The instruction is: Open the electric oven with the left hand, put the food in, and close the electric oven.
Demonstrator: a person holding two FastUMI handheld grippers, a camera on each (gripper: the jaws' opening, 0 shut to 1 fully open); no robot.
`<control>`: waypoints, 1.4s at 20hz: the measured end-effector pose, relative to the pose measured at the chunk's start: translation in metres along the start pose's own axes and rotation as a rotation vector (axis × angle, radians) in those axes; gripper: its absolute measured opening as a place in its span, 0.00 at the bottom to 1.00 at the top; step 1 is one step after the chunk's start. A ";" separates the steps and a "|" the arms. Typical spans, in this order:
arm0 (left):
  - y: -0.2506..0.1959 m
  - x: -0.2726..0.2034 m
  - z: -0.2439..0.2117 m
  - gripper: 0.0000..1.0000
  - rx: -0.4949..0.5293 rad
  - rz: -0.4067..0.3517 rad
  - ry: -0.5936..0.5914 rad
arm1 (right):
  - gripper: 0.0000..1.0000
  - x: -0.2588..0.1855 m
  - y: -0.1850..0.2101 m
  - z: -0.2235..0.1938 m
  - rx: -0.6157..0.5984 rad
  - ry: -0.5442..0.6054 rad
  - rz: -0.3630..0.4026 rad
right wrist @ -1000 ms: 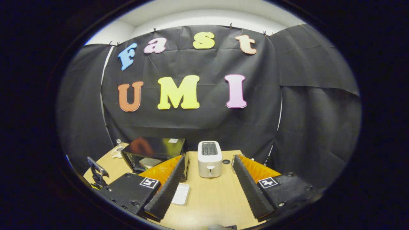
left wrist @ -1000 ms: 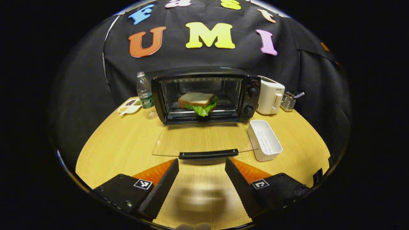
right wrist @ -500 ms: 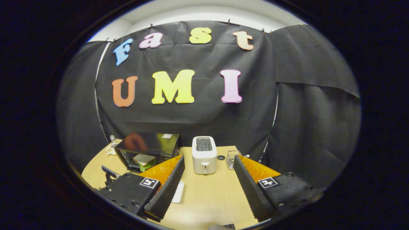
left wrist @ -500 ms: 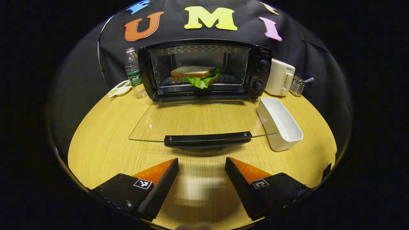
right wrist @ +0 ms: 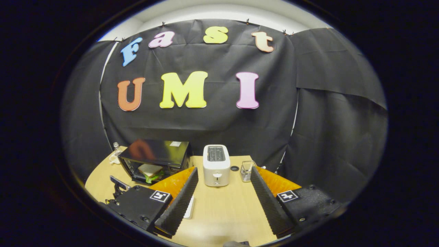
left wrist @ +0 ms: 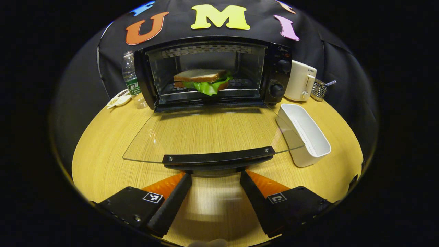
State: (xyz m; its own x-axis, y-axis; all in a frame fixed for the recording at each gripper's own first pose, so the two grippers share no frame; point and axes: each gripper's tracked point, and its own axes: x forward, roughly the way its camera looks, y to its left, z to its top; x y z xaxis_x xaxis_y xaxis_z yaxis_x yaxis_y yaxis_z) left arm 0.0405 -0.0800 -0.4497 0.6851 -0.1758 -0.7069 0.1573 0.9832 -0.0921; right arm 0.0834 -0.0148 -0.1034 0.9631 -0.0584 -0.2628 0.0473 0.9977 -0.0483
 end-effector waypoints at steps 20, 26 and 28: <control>0.010 -0.021 0.131 0.95 -0.036 0.011 -0.178 | 0.98 0.015 -0.016 -0.011 0.077 0.026 -0.003; 0.015 -0.016 0.174 0.95 -0.038 0.025 -0.241 | 0.98 0.012 -0.024 -0.013 0.085 0.022 -0.022; 0.015 -0.015 0.178 0.95 -0.037 0.027 -0.246 | 0.98 0.009 -0.025 -0.011 0.088 0.017 -0.024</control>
State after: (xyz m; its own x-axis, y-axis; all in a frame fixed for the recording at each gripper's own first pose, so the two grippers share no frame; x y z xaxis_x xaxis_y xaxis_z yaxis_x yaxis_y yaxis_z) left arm 0.1586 -0.0711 -0.3157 0.8422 -0.1513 -0.5175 0.1135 0.9881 -0.1041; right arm 0.0877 -0.0406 -0.1155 0.9569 -0.0820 -0.2786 0.0939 0.9951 0.0298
